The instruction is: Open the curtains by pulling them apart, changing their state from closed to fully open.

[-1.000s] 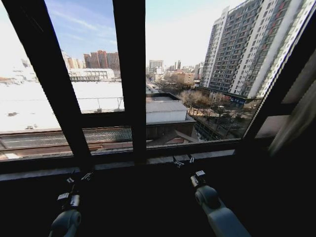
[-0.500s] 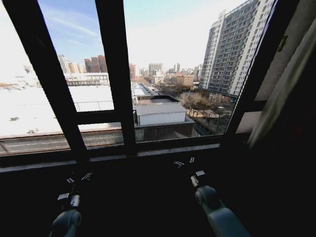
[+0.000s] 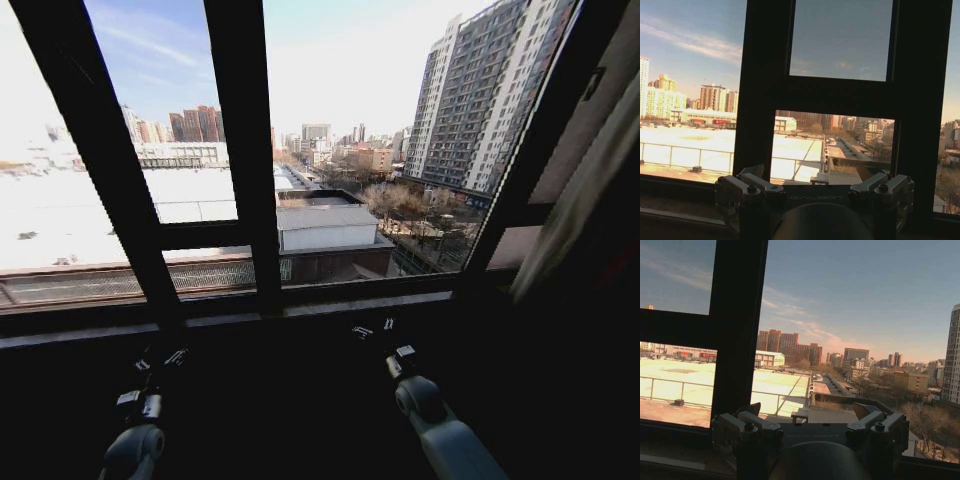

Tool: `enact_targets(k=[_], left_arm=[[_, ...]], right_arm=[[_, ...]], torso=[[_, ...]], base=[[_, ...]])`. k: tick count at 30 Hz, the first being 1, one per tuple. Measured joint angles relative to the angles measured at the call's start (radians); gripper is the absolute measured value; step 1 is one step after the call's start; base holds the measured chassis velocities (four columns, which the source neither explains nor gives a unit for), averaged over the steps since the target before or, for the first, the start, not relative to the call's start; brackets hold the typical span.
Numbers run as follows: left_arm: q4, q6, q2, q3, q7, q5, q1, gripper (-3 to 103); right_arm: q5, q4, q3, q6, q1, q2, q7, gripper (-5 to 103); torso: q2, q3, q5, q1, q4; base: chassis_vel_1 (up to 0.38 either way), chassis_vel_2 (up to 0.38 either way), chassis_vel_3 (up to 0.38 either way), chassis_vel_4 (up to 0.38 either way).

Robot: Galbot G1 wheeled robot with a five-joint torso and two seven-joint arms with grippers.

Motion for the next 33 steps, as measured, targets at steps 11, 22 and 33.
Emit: enact_targets(k=[11, 22, 33], left_arm=[[0.000, 0.000, 0.000, 0.000, -0.001, 0.000, 0.000, 100], [0.000, 0.000, 0.000, 0.000, 0.000, 0.000, 0.000, 100], [0.000, 0.000, 0.000, 0.000, 0.000, 0.000, 0.000, 100]], right_arm=[[0.000, 0.000, 0.000, 0.000, 0.000, 0.000, 0.000, 100], [0.000, 0.000, 0.000, 0.000, 0.000, 0.000, 0.000, 100], [0.000, 0.000, 0.000, 0.000, 0.000, 0.000, 0.000, 100]], torso=[[0.000, 0.000, 0.0002, 0.000, -0.0004], [0.000, 0.000, -0.0003, 0.001, -0.0002], [0.001, -0.001, 0.0007, -0.001, -0.0008]], base=[[0.070, 0.049, -0.051, -0.048], [-0.009, -0.165, -0.004, 0.168], [0.020, -0.308, -0.017, 0.329]])
